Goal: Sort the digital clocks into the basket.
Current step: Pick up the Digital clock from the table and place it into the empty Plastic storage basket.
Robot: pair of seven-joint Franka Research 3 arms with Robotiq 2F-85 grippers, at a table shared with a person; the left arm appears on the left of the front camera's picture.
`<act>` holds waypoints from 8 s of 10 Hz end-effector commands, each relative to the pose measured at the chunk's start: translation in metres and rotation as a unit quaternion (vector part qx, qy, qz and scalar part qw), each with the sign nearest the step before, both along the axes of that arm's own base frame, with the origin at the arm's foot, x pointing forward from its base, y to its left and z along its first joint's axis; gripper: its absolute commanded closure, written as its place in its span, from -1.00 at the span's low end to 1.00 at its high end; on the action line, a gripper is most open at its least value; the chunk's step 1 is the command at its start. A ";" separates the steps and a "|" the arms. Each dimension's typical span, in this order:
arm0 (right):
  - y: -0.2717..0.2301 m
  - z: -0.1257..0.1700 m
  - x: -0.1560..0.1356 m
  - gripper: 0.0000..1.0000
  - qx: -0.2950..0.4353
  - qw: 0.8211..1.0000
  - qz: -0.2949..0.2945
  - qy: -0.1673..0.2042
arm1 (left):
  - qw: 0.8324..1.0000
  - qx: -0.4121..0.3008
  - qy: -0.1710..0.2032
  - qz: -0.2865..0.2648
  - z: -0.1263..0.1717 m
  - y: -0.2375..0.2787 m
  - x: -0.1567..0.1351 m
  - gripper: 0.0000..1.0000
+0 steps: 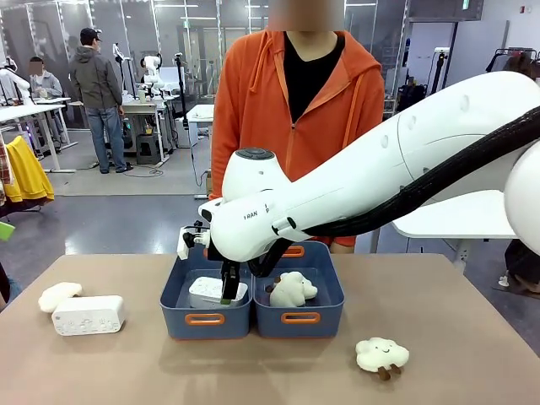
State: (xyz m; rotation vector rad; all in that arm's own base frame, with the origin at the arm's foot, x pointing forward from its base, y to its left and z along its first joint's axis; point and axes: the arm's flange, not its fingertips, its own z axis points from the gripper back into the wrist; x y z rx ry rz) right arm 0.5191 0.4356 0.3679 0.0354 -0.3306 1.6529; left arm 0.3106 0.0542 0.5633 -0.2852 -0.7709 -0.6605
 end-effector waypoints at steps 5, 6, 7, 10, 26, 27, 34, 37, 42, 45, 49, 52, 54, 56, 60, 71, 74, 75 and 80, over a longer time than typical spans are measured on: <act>0.004 -0.001 0.003 -0.92 0.003 1.000 0.002 -0.001 | 1.000 0.002 -0.002 -0.009 0.000 0.002 0.000 -1.00; 0.004 -0.001 0.003 -0.92 0.003 1.000 0.002 -0.001 | 1.000 0.002 -0.002 -0.009 0.000 0.002 0.000 -1.00; 0.003 -0.003 0.003 -0.92 0.003 1.000 0.000 0.002 | 1.000 0.002 -0.002 -0.009 0.000 0.002 0.000 -1.00; -0.100 0.097 -0.063 -0.93 0.073 0.996 0.014 -0.048 | 1.000 0.002 -0.002 -0.009 0.000 0.002 0.000 -1.00; -0.520 0.140 -0.202 -0.93 0.299 0.870 -0.388 0.063 | 1.000 0.002 -0.002 -0.009 0.000 0.002 0.000 -1.00; -0.520 0.140 -0.202 -0.93 0.299 0.870 -0.388 0.063 | 1.000 0.002 -0.002 -0.009 0.000 0.002 0.000 -1.00; -0.520 0.140 -0.202 -0.93 0.299 0.870 -0.388 0.063 | 0.988 0.152 0.014 -0.014 -0.035 -0.032 0.032 -1.00; -0.520 0.140 -0.202 -0.93 0.299 0.870 -0.388 0.063 | 0.971 0.129 -0.106 -0.171 0.019 0.039 -0.028 -1.00; -0.520 0.140 -0.202 -0.93 0.299 0.870 -0.388 0.063 | 0.930 0.259 -0.110 -0.237 0.005 0.032 -0.036 -1.00; -0.520 0.140 -0.202 -0.93 0.299 0.870 -0.388 0.063 | 0.904 0.321 -0.014 -0.281 -0.036 -0.045 0.015 -1.00; -0.520 0.140 -0.202 -0.93 0.299 0.870 -0.388 0.063 | 0.876 0.385 0.063 -0.283 -0.106 -0.096 0.088 -1.00; -0.520 0.140 -0.202 -0.93 0.299 0.870 -0.388 0.063 | 0.871 0.384 0.080 -0.297 -0.146 -0.108 0.130 -1.00; -0.520 0.140 -0.202 -0.93 0.299 0.870 -0.388 0.063 | 0.861 0.393 0.098 -0.308 -0.164 -0.114 0.163 -1.00; -0.520 0.140 -0.202 -0.93 0.299 0.870 -0.388 0.063 | 0.858 0.381 0.127 -0.321 -0.173 -0.108 0.175 -1.00; -0.520 0.140 -0.202 -0.93 0.299 0.870 -0.388 0.063 | 0.861 0.359 0.155 -0.326 -0.212 -0.096 0.192 -1.00; -0.520 0.140 -0.202 -0.93 0.299 0.870 -0.388 0.063 | 0.938 0.205 0.113 -0.256 -0.126 -0.092 0.179 1.00; -0.520 0.140 -0.202 -0.93 0.299 0.870 -0.388 0.063 | 0.964 0.132 0.096 -0.209 -0.079 -0.187 0.177 1.00; -0.520 0.140 -0.202 -0.93 0.299 0.870 -0.388 0.063 | 0.971 0.127 0.082 -0.188 -0.079 -0.219 0.180 1.00; -0.520 0.140 -0.202 -0.93 0.299 0.870 -0.388 0.063 | 0.983 0.137 0.078 -0.095 -0.144 -0.310 0.195 1.00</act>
